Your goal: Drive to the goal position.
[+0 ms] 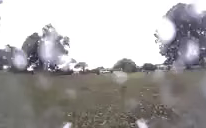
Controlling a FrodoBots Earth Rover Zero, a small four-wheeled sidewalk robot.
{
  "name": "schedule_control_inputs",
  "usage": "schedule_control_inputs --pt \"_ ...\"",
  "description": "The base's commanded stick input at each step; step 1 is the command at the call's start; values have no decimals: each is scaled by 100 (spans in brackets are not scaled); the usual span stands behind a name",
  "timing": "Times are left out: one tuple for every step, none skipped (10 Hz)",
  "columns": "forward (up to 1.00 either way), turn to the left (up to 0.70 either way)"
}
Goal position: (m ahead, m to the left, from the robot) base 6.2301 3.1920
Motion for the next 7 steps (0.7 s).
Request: schedule_control_inputs --pt "100 0" --pt "100 0" --pt "100 0" --pt "100 0" --pt "100 0" --pt "100 0" --pt "100 40"
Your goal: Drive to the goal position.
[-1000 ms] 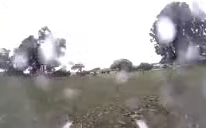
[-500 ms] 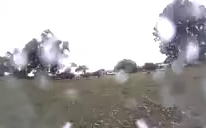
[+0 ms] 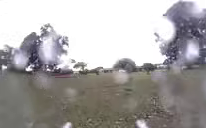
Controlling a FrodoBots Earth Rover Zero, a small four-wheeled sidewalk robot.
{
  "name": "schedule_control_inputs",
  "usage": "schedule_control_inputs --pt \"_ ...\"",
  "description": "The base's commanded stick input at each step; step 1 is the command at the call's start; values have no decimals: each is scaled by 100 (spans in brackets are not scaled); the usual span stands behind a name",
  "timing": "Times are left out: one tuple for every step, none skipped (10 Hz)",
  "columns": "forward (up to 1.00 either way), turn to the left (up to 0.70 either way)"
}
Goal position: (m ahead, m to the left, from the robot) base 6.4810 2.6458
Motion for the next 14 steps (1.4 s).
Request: schedule_control_inputs --pt "100 40" --pt "100 40" --pt "100 40" --pt "100 40" --pt "100 40" --pt "100 40" --pt "100 40" --pt "100 19" --pt "100 0" --pt "100 0" --pt "100 0" --pt "100 0" --pt "100 0" --pt "100 0"
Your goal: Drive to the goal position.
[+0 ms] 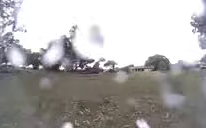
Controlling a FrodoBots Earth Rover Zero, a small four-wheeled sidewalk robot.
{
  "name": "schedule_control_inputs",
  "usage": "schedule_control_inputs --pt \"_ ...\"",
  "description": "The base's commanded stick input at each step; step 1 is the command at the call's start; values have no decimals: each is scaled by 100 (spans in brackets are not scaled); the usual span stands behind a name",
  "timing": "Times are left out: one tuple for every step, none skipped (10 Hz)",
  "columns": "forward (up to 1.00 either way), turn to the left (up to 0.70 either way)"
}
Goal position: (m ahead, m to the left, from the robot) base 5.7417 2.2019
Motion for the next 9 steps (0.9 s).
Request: schedule_control_inputs --pt "100 0" --pt "100 0" --pt "100 0" --pt "100 0" --pt "100 0" --pt "100 0" --pt "100 0" --pt "100 0" --pt "100 0"
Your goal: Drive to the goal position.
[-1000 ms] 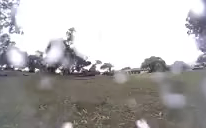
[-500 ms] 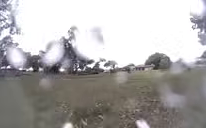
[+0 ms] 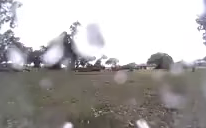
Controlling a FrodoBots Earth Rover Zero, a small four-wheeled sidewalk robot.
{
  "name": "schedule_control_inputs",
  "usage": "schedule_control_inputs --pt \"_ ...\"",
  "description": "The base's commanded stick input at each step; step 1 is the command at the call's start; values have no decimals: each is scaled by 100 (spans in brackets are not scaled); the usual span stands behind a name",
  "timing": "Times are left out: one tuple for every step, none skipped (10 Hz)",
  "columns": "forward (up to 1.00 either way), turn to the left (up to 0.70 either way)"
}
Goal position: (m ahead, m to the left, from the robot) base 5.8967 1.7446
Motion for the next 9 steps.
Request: schedule_control_inputs --pt "100 0" --pt "100 0" --pt "100 0" --pt "100 0" --pt "100 0" --pt "100 0" --pt "100 0" --pt "100 40" --pt "100 40"
